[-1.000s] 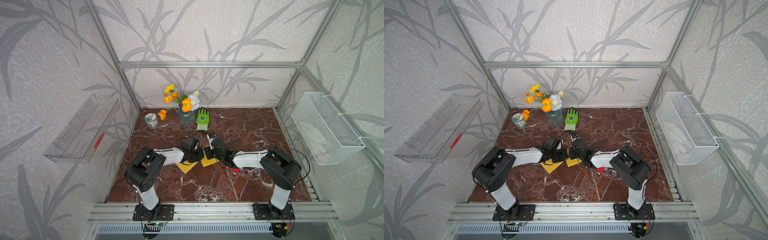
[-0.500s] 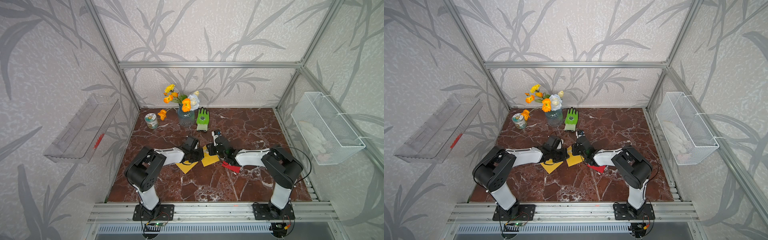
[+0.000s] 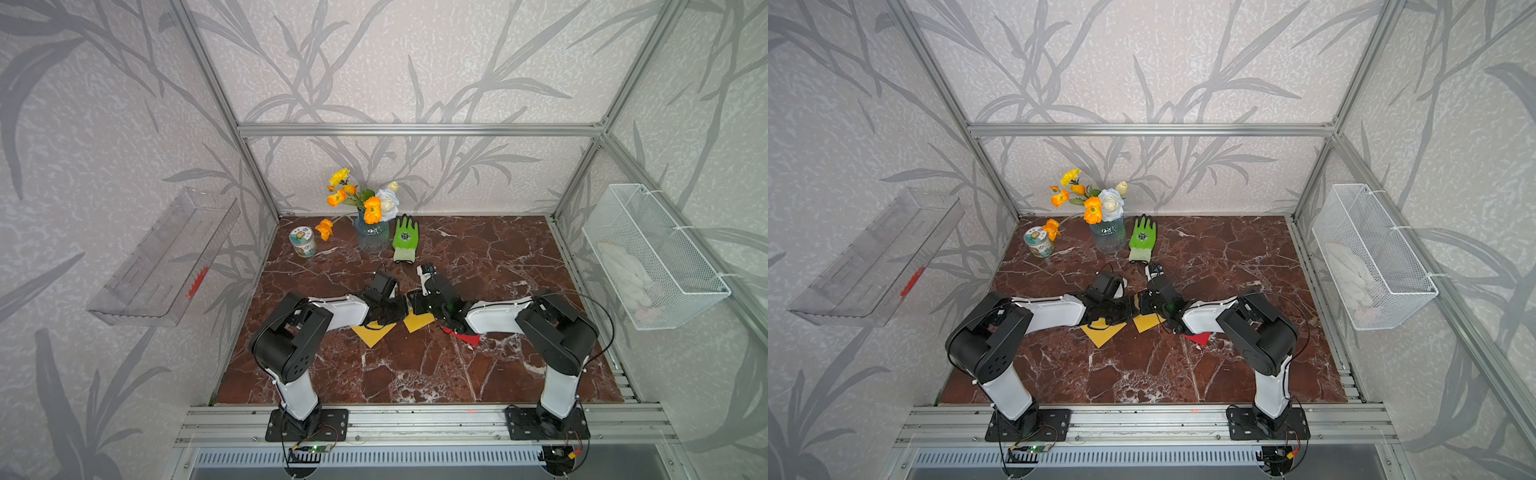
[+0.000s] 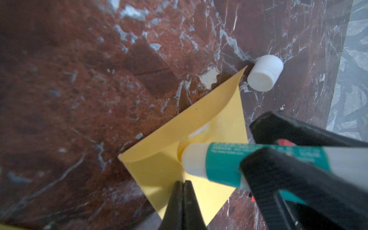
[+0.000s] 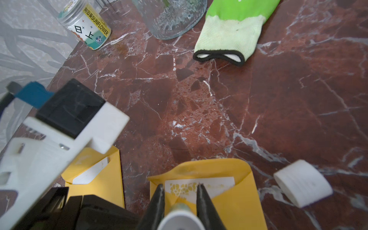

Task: Seal the envelope with a glue stick
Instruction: Apply the envelope at the center of the board.

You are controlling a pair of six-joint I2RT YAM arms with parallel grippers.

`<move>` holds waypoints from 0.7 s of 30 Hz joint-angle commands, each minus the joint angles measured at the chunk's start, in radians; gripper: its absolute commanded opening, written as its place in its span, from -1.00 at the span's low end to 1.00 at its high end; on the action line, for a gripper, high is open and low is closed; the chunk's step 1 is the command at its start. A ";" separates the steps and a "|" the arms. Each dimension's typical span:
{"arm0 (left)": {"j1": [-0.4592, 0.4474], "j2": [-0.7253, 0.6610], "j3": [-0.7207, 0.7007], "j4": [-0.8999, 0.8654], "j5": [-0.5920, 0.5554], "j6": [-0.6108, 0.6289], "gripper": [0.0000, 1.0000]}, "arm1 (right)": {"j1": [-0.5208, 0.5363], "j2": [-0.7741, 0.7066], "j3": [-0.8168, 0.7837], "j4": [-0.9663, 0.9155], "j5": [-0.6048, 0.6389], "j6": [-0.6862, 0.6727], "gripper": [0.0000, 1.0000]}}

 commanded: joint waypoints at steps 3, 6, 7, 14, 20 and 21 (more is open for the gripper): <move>-0.010 0.065 -0.043 -0.108 -0.034 0.002 -1.00 | 0.014 0.024 0.009 -0.046 0.068 -0.058 -1.00; -0.010 0.073 -0.044 -0.109 -0.036 0.001 -1.00 | 0.017 0.003 0.005 -0.081 0.108 -0.095 -1.00; -0.009 0.075 -0.046 -0.108 -0.036 0.001 -1.00 | 0.017 -0.004 0.003 -0.089 0.119 -0.102 -1.00; -0.009 0.089 -0.049 -0.106 -0.037 -0.002 -1.00 | 0.017 -0.040 0.007 -0.126 0.136 -0.113 -1.00; -0.009 0.087 -0.059 -0.106 -0.037 -0.001 -1.00 | 0.017 -0.063 0.016 -0.135 0.139 -0.157 -1.00; -0.010 0.088 -0.060 -0.105 -0.036 -0.001 -1.00 | 0.016 -0.067 0.018 -0.140 0.145 -0.162 -1.00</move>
